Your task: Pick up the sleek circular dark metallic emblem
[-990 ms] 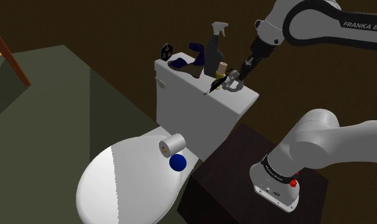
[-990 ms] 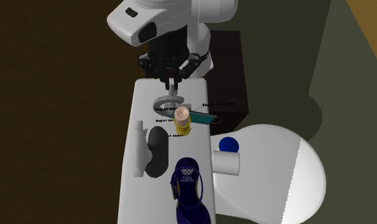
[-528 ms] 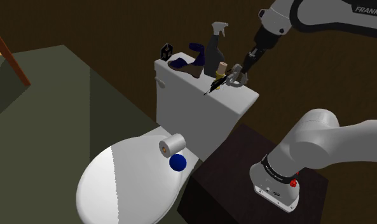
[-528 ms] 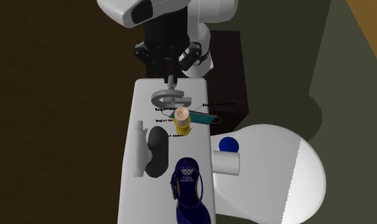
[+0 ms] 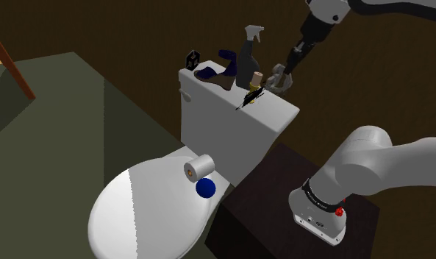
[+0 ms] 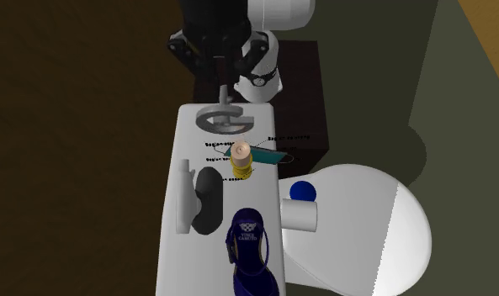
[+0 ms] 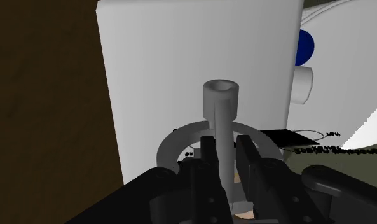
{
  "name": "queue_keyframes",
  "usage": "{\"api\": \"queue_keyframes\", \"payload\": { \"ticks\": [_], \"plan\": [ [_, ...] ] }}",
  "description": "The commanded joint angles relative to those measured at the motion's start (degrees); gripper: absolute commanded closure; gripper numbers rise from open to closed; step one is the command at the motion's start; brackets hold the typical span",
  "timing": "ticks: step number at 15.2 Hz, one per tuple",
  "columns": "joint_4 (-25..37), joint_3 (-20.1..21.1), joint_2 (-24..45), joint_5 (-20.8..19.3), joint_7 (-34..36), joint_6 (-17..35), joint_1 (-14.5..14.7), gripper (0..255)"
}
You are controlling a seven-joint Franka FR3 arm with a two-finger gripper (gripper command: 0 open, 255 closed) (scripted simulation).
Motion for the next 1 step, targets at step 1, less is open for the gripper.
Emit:
{"api": "queue_keyframes", "payload": {
  "ticks": [1],
  "plan": [
    [0.5,0.0,0.1,0.0,-0.1,-0.5,0.0,255]
  ]
}}
